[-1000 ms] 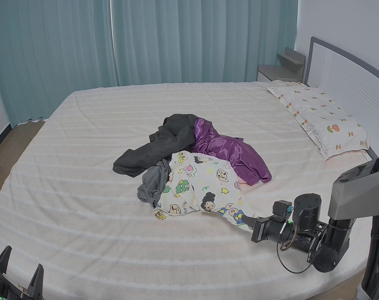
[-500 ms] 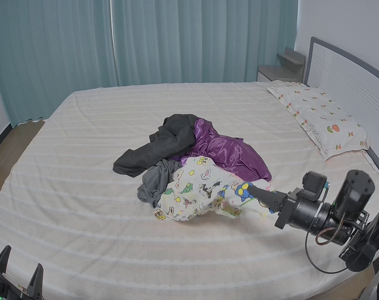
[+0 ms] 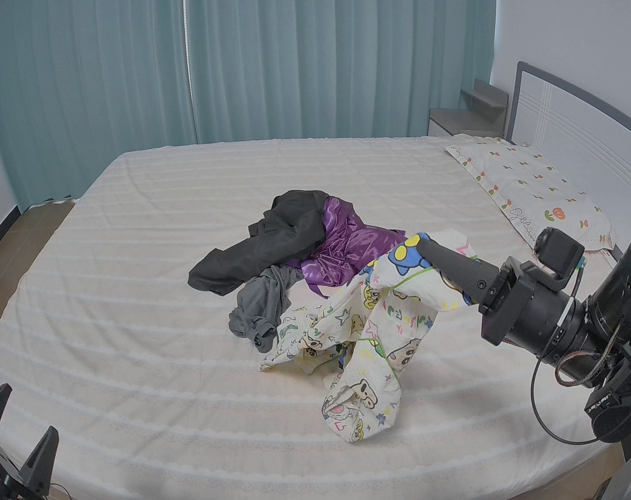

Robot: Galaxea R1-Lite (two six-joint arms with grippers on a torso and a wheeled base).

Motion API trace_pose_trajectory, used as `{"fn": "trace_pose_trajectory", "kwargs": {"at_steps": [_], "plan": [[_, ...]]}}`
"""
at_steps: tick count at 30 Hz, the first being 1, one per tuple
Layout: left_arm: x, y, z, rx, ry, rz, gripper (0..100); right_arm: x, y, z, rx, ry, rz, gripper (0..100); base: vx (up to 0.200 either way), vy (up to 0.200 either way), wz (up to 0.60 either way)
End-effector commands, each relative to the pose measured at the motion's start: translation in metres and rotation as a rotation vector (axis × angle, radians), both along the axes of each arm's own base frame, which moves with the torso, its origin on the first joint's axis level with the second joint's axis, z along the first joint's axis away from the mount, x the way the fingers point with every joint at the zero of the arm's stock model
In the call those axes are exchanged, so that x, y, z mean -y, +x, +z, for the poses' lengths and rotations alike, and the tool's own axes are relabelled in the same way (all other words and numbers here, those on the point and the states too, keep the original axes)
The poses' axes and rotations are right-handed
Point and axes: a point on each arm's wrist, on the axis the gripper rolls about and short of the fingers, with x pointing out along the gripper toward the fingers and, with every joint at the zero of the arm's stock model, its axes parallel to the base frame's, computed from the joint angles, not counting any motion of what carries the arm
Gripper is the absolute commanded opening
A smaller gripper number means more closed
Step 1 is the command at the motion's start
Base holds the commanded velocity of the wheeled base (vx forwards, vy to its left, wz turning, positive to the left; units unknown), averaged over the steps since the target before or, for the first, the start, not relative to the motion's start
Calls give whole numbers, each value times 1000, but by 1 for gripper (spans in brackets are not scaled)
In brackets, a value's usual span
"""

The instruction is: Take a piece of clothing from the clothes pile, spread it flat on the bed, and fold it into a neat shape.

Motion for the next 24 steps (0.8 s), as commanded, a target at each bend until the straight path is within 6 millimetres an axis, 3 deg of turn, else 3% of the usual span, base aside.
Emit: {"fn": "trace_pose_trajectory", "kwargs": {"at_steps": [1, 5, 10, 17, 24], "plan": [[32, 104, 21, -420, 88, -476, 100, -12, 5, 15, 34, 27, 26, 0, 0, 0, 0], [63, 162, -9, -524, 182, -575, 100, -13, 5, 17, 39, 33, 22, 0, 0, 0, 0], [104, 201, -50, -569, 239, -627, 100, -17, 7, 15, 33, 30, 28, 0, 0, 0, 0], [139, 232, -103, -569, 218, -604, 100, -19, 1, 23, 56, 51, 45, 0, 0, 0, 0], [166, 238, -131, -533, 147, -571, 100, -29, -7, 28, 71, 68, 91, 0, 0, 0, 0]]}}
